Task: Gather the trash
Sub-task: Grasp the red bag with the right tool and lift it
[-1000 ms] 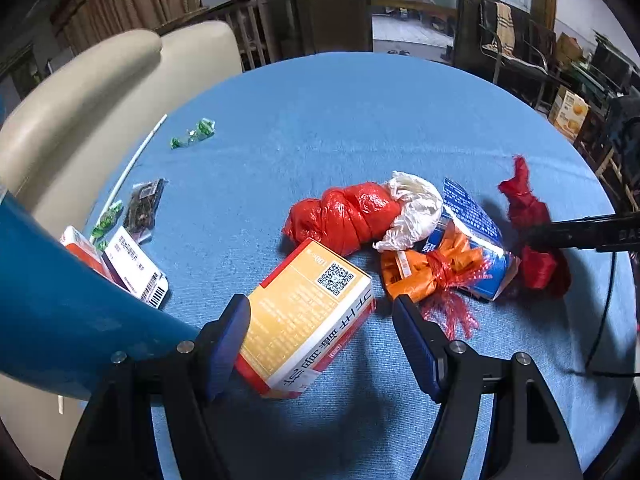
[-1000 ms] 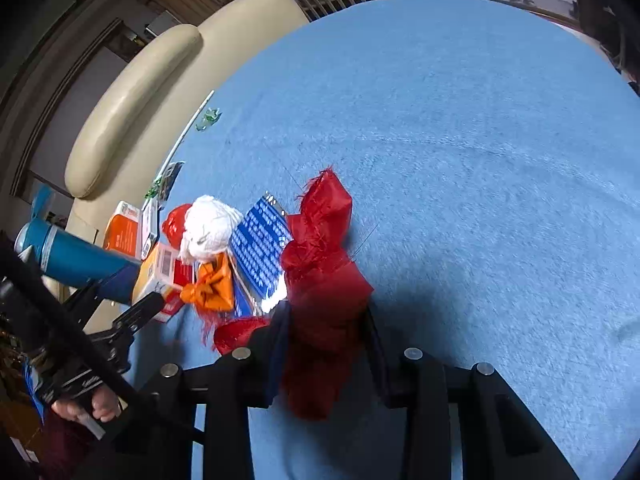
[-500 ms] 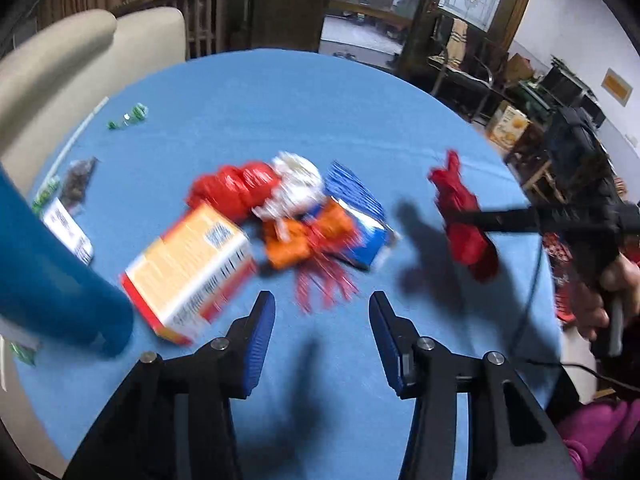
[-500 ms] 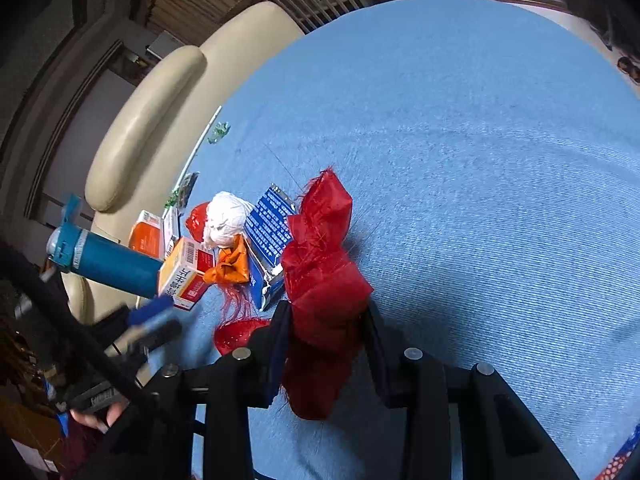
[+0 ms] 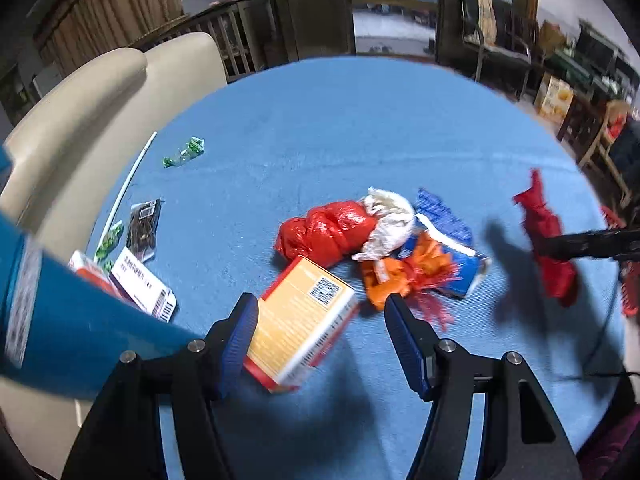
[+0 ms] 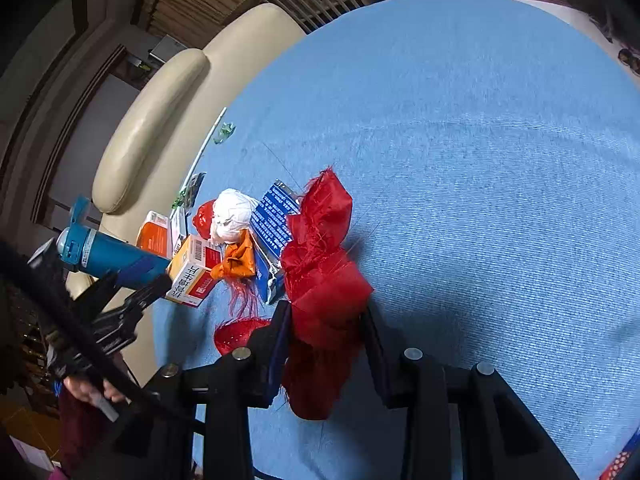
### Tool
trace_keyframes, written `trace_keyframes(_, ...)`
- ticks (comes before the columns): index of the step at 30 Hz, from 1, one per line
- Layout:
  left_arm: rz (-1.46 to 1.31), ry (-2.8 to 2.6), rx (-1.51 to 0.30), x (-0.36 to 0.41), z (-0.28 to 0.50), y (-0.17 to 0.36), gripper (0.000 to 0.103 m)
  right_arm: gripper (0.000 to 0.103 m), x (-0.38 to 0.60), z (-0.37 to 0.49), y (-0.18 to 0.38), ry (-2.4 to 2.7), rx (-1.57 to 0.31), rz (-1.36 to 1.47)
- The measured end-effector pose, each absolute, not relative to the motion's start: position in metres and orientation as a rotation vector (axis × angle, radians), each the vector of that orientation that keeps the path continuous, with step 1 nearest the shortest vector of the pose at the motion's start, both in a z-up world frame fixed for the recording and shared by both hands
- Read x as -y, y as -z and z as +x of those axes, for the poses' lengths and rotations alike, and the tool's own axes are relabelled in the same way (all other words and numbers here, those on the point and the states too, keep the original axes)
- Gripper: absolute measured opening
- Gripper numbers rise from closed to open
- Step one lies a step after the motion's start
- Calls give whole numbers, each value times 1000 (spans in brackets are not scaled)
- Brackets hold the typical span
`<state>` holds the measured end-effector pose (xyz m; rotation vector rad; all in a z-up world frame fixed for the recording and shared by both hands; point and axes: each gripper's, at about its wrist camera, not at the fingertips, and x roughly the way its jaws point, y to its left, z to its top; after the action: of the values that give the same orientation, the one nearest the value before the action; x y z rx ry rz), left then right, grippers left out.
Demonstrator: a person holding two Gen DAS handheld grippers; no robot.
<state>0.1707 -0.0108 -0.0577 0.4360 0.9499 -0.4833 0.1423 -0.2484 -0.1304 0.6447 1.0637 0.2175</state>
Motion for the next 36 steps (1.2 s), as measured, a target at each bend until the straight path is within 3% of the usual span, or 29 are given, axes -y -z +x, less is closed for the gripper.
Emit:
trace_keyframes(10,513,504,-1002,15,190,84,72,38,255,139,137,-228,-1075,662)
trace_keyframes(22,558,490,-969,18,189,91,73,38,253,137,138,-243,-1077,670)
trace_keyframes(28,507,509,-947,18,190,70,73,38,251,137,140,-242,-1082,669)
trace_keyframes(36,582,503,-1004,21,188,90,73,38,247,136,140,-255,-1081,667)
